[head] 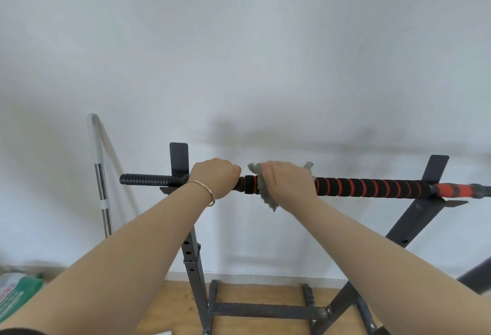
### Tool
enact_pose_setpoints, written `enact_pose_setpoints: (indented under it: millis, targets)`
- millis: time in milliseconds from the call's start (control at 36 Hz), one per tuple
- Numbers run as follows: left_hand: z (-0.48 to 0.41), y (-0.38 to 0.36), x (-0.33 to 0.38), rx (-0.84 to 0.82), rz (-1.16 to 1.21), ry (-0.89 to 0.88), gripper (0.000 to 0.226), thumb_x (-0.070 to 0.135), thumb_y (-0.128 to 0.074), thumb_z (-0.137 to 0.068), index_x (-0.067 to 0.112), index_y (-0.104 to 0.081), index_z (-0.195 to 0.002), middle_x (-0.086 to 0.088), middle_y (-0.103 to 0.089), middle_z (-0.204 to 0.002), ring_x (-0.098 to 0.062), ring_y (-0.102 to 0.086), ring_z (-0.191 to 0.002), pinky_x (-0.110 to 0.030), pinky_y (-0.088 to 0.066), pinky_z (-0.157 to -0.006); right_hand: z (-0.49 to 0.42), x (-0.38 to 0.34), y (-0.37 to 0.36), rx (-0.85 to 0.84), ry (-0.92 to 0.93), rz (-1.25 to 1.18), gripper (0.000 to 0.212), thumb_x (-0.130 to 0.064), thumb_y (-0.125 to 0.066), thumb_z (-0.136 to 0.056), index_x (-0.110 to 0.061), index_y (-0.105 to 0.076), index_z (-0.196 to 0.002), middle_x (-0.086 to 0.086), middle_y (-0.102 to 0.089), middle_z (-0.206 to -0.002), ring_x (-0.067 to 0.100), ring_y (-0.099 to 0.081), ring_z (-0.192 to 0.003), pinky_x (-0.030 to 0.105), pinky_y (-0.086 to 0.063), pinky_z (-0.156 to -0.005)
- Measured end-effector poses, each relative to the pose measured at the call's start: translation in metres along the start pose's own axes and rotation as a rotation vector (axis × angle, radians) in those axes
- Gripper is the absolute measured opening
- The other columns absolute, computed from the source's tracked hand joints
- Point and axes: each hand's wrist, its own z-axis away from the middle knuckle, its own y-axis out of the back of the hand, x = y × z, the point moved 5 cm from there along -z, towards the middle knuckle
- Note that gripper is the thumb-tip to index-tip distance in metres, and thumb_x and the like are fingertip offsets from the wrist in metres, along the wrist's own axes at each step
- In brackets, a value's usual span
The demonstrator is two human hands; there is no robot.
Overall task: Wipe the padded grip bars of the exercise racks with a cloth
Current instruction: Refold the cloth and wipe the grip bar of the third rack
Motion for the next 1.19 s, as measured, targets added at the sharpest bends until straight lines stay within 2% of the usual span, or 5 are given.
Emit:
enact_pose_setpoints:
  millis: [222,333,528,778,1194]
  targets:
    - [0.008,-0.006,0.006,0.111,-0.055,0.029,0.017,0.006,-0.048,-0.083,0.019,-0.037,-0.080,0.005,-0.039,-0.061,-0.016,-0.033,-0.049,-0.026,-0.023,-0.047,0.004,-0.017,-0.008,0.223,0.087,0.318,0.038,-0.030,-0.067,-0.085,-0.018,-0.044,-0.058,-0.002,-0.039,-0.045,0.021,-0.035,-0.037,0.025,-0.027,-0.041]
    - [0.008,-0.005,0.007,0.181,-0.065,0.025,0.019,0.005,-0.046,-0.081,0.019,-0.034,-0.075,0.004,-0.036,-0.055,-0.016,-0.030,-0.045,-0.024,-0.023,-0.047,-0.009,-0.012,-0.017,-0.133,-0.002,0.406,0.031,-0.022,-0.070,-0.079,-0.019,-0.045,-0.061,-0.007,-0.038,-0.045,0.017,-0.031,-0.038,0.020,-0.020,-0.045]
    - [0.021,-0.002,0.010,0.276,-0.109,0.061,0.030,0.006,-0.062,-0.067,0.020,-0.036,-0.064,0.005,-0.022,-0.044,-0.018,-0.031,-0.037,-0.019,-0.026,-0.048,-0.052,0.013,-0.022,-0.631,-0.440,-0.220,0.028,-0.015,-0.039,-0.095,-0.007,-0.065,-0.088,0.015,-0.069,-0.076,0.031,-0.063,-0.071,0.031,-0.044,-0.061]
    - [0.016,-0.002,0.011,0.239,-0.141,0.067,0.021,0.004,-0.049,-0.080,0.021,-0.038,-0.082,0.006,-0.031,-0.056,-0.019,-0.043,-0.052,-0.024,-0.026,-0.049,-0.043,0.065,0.021,-0.027,-0.536,-0.495,0.044,-0.029,-0.030,-0.105,-0.013,-0.064,-0.083,0.002,-0.061,-0.080,0.017,-0.054,-0.075,0.029,-0.037,-0.065]
    - [0.006,-0.005,-0.005,0.089,-0.069,0.065,0.013,0.010,-0.046,-0.087,0.018,-0.037,-0.083,0.003,-0.040,-0.065,-0.019,-0.041,-0.055,-0.028,-0.030,-0.049,-0.002,-0.022,-0.004,-0.057,0.010,0.014,0.022,-0.030,-0.039,-0.102,-0.017,-0.056,-0.106,0.002,-0.061,-0.080,0.028,-0.056,-0.068,0.033,-0.037,-0.058]
